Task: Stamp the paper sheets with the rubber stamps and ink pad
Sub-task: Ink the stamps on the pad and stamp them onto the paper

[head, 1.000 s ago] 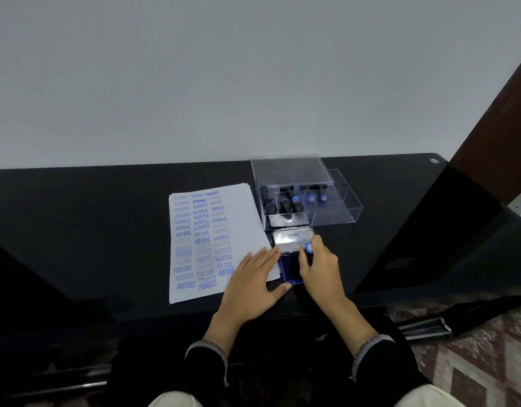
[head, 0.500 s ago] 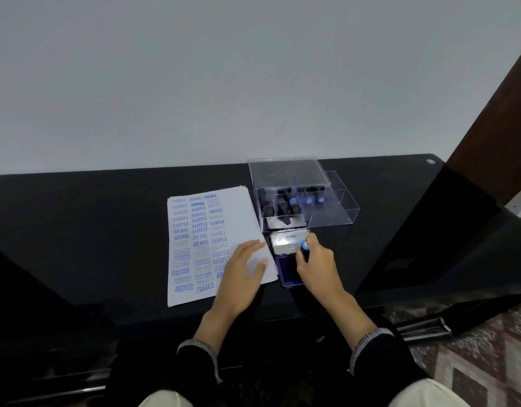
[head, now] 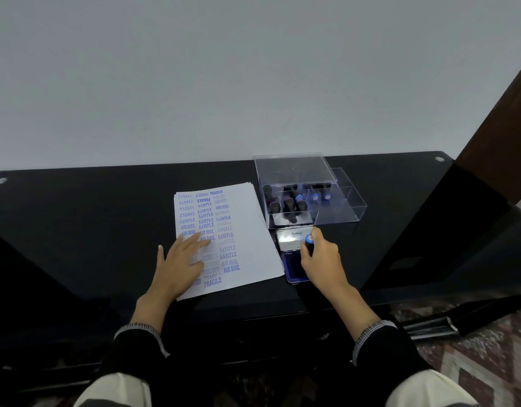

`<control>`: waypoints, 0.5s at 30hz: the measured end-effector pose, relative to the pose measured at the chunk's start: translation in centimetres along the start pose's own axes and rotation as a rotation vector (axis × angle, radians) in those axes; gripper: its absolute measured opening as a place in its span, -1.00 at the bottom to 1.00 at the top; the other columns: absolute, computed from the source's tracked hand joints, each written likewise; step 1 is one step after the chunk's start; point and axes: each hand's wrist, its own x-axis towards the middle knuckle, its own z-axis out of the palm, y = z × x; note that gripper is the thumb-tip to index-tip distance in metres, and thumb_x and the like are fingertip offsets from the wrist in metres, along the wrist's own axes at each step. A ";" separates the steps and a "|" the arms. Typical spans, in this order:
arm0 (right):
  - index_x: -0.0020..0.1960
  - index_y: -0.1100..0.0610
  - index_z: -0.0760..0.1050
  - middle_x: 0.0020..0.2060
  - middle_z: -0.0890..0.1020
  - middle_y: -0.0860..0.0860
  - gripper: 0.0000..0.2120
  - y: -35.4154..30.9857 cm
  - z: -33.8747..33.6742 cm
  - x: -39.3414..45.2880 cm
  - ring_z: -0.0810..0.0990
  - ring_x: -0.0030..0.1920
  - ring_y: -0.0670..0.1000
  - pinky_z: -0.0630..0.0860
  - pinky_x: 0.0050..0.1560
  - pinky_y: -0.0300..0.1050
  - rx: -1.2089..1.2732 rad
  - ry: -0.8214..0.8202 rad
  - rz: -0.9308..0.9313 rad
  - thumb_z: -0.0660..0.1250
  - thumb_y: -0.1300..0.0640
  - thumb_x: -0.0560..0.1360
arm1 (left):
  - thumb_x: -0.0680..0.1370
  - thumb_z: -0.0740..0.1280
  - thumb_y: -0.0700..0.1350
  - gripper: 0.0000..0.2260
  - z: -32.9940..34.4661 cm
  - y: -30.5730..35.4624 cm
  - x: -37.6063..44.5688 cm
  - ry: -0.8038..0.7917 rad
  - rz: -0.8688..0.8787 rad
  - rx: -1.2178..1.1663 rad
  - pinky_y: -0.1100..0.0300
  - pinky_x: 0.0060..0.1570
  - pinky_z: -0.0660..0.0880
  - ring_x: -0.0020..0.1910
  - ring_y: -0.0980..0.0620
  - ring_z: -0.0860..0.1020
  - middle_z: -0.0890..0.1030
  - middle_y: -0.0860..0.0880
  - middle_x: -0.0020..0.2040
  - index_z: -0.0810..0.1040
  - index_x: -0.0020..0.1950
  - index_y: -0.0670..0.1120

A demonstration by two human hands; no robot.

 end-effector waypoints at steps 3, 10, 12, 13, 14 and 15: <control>-0.08 0.15 0.30 -0.30 0.51 0.05 -0.87 0.5 0.4 -0.8 0.51 -0.36 -0.02 0.30 -0.44 -0.30 0.049 0.056 -0.004 0.26 0.22 0.57 | 0.59 0.23 -0.12 -0.53 0.6 -0.6 -0.4 0.069 0.050 0.003 -0.08 0.49 -0.26 0.57 0.08 -0.02 0.16 0.13 0.56 0.30 0.48 0.18; -0.08 0.15 0.29 -0.38 0.44 0.01 -0.87 0.2 0.1 -0.5 0.45 -0.43 -0.03 0.24 -0.47 -0.28 0.019 0.039 -0.015 0.26 0.24 0.56 | 0.58 0.28 -0.10 -0.59 1.0 -0.3 -1.1 0.156 0.055 -0.056 0.00 0.42 0.25 0.51 0.12 0.16 0.28 0.13 0.51 0.40 0.43 0.11; -0.07 0.15 0.30 -0.41 0.41 -0.02 -0.88 0.0 0.0 -0.2 0.41 -0.46 -0.06 0.20 -0.50 -0.27 -0.012 0.026 -0.011 0.25 0.25 0.55 | 0.58 0.30 -0.08 -0.60 0.9 -0.2 -1.2 0.162 0.050 -0.058 -0.01 0.38 0.29 0.50 0.13 0.17 0.29 0.14 0.50 0.42 0.42 0.10; -0.07 0.14 0.30 -0.41 0.41 -0.02 -0.88 0.0 0.0 -0.1 0.41 -0.45 -0.06 0.20 -0.50 -0.27 -0.018 0.023 -0.007 0.25 0.25 0.55 | 0.57 0.30 -0.07 -0.60 0.9 -0.2 -1.2 0.169 0.053 -0.061 0.00 0.37 0.30 0.49 0.13 0.18 0.30 0.14 0.50 0.42 0.42 0.09; -0.06 0.14 0.30 -0.40 0.42 -0.02 -0.88 -0.1 0.0 -0.1 0.42 -0.45 -0.06 0.21 -0.50 -0.26 -0.017 0.025 -0.004 0.25 0.25 0.55 | 0.57 0.31 -0.05 -0.60 0.9 -0.2 -1.2 0.175 0.058 -0.061 0.00 0.37 0.30 0.49 0.13 0.19 0.31 0.14 0.49 0.43 0.42 0.09; -0.06 0.14 0.30 -0.39 0.43 -0.01 -0.88 0.0 0.0 -0.2 0.43 -0.44 -0.05 0.22 -0.49 -0.26 -0.011 0.029 -0.002 0.25 0.25 0.55 | 0.57 0.31 -0.04 -0.60 1.0 -0.2 -1.2 0.180 0.063 -0.059 0.01 0.37 0.30 0.49 0.13 0.19 0.31 0.14 0.49 0.43 0.42 0.08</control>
